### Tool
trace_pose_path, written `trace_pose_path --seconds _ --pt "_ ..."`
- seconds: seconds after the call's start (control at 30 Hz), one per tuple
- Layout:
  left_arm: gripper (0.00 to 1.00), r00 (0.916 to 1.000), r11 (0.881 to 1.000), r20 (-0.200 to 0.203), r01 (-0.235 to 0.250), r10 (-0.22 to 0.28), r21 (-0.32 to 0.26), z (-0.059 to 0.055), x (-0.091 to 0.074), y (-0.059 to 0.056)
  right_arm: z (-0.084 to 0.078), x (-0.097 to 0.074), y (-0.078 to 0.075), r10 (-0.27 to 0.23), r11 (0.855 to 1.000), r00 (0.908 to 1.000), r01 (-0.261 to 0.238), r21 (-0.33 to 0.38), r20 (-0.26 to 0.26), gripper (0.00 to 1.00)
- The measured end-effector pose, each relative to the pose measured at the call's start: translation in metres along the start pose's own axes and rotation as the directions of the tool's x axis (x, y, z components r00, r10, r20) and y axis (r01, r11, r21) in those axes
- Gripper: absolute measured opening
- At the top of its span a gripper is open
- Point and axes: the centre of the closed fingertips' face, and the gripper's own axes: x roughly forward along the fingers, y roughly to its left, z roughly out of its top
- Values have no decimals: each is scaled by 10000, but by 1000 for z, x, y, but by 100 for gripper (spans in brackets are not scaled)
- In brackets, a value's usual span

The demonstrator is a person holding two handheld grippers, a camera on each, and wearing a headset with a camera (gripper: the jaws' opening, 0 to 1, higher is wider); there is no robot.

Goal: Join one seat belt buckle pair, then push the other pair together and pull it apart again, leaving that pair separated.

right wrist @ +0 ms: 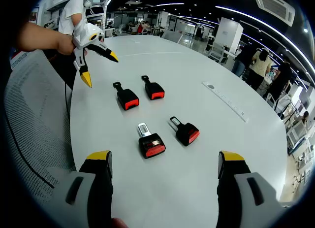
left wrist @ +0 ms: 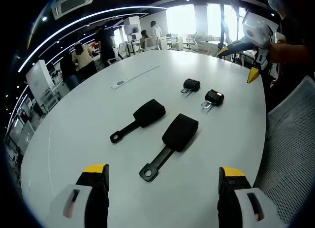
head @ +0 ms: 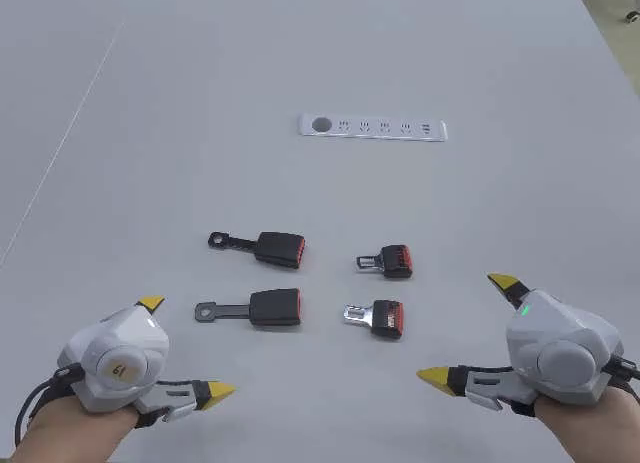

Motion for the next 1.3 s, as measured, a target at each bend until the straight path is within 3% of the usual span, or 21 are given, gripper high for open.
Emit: trace_pose_path --seconds 0.33,0.47,0.73,0.9,1.07,1.3 --pt "100 9999 9998 58 -125 126 -146 -3 -2 1 1 1 4 -2 10000 10000 2 76 34 99" --pt "100 9999 9998 61 -98 99 -164 -4 -2 -1 4 0 4 2 9999 10000 -3 169 53 95" --pt "100 10000 9998 56 -70 72 -205 -7 -2 -5 4 -2 -1 -378 9989 9993 377 272 23 100" --pt "98 9996 9991 140 -227 232 -348 -6 -4 0 4 -3 -2 -477 9987 9989 477 159 44 100" --pt "96 9996 9988 154 -233 240 -426 -7 -4 1 4 -2 3 -163 9997 9999 162 180 55 95" --pt "90 9999 9998 90 -56 57 -190 -6 -4 -4 8 -1 2 -122 9998 9998 119 171 160 91"
